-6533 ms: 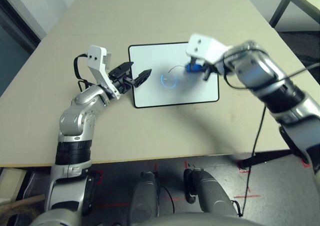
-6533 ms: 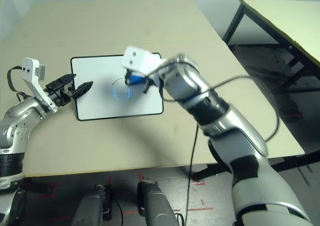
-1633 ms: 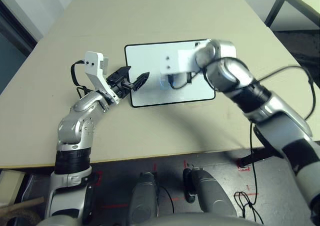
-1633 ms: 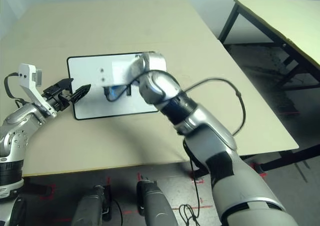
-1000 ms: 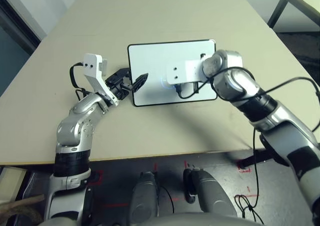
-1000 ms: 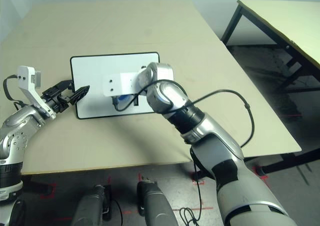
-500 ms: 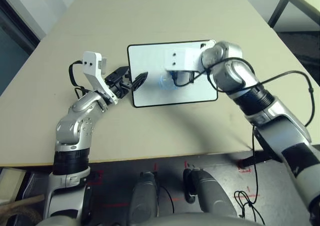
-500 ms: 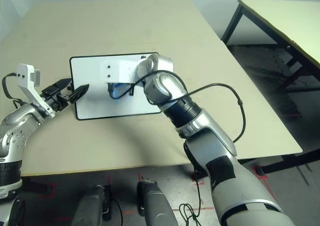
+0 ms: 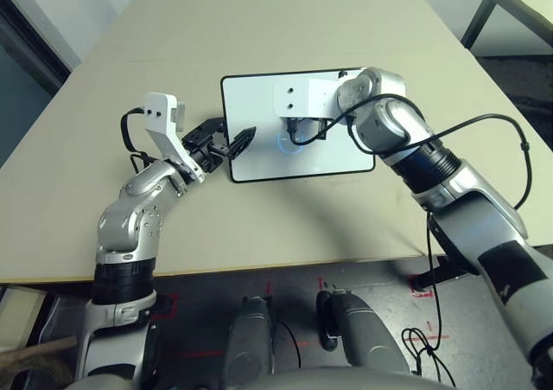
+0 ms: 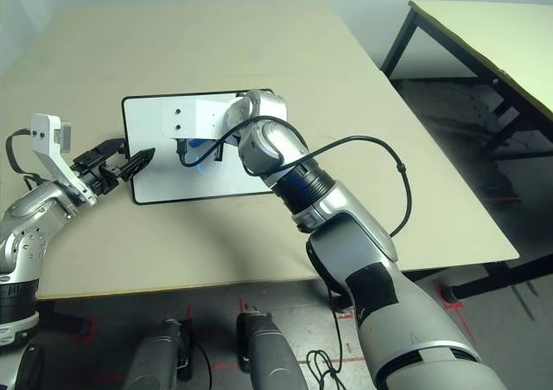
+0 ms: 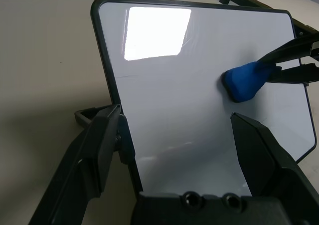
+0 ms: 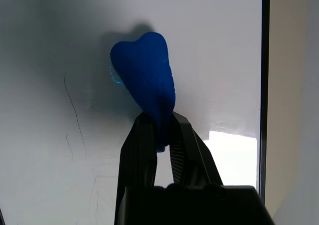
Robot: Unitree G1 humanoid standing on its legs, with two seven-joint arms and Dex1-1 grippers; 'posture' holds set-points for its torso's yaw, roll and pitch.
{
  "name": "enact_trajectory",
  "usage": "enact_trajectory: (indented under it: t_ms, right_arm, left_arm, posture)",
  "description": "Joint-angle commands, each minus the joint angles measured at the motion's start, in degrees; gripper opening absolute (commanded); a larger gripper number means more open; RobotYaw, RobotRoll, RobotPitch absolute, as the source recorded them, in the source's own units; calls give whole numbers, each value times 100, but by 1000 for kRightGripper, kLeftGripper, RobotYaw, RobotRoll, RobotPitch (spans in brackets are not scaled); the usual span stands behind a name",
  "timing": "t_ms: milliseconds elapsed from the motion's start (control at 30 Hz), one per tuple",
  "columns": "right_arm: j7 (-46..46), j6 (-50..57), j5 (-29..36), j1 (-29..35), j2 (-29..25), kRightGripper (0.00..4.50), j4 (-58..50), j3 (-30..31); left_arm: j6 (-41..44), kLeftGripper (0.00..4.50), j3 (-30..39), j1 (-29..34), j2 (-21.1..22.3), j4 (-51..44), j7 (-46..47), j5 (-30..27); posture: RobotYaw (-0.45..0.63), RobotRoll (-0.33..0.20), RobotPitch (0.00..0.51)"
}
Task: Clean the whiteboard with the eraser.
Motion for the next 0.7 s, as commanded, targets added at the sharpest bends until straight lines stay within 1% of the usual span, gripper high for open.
enact_trajectory:
  t_ms: [33, 133, 200, 300, 367, 500, 600, 700]
  right_arm:
    - [473, 147, -102, 463, -316, 347, -539, 330]
    - [833, 311, -195, 756, -621, 347, -1099, 454]
    - [899, 387, -214, 800, -659, 346, -1218, 461]
    - [731, 481, -144, 594, -479, 345, -1005, 284]
    - [468, 534, -10, 366, -248, 344, -764, 31]
    - [14, 349, 104, -41, -43, 337, -26, -197]
    - [-165, 268, 205, -98, 68, 337, 158, -278]
    - [-45, 335, 174, 50, 30, 337, -25, -152]
  left_arm:
    - [50, 4500, 3, 93, 16, -101, 4, -25]
    - [47, 4500, 13, 104, 34, -94, -4, -21]
    - [41, 4500, 3, 83, 34, -71, -10, -16]
    - [21, 4500, -29, 22, 31, -6, -29, 4]
    - [7, 4500, -44, -23, 28, 32, -38, 14]
    - [-1, 4500, -89, -118, 50, 120, -95, 36]
    - [-3, 4500, -100, -160, 41, 156, -115, 49]
    - [-5, 4500, -100, -167, 32, 164, -120, 58]
  posture:
    - [-12, 0, 153]
    - [-17, 0, 151]
    - [-18, 0, 150]
    - [-24, 0, 146]
    - [-27, 0, 143]
    - [-37, 0, 142]
    - [-38, 0, 143]
    - [-38, 0, 144]
